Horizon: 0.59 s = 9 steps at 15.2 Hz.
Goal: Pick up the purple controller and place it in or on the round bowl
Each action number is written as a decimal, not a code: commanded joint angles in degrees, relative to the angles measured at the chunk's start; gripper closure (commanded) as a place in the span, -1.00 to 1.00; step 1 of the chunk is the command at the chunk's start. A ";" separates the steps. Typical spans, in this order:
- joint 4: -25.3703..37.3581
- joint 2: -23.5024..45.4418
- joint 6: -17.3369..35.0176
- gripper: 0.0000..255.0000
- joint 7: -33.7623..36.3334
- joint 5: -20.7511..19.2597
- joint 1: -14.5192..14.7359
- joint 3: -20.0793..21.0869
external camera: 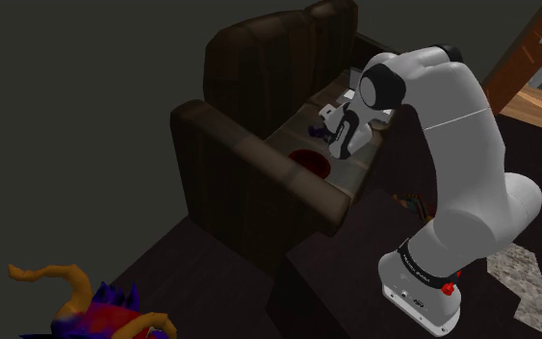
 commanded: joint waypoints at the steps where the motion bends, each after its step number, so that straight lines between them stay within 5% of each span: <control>1: -1.00 -1.75 -0.65 1.00 -0.17 -0.47 0.11 -0.07; 9: -4.02 -8.43 -3.83 1.00 -0.93 -2.51 -0.13 0.06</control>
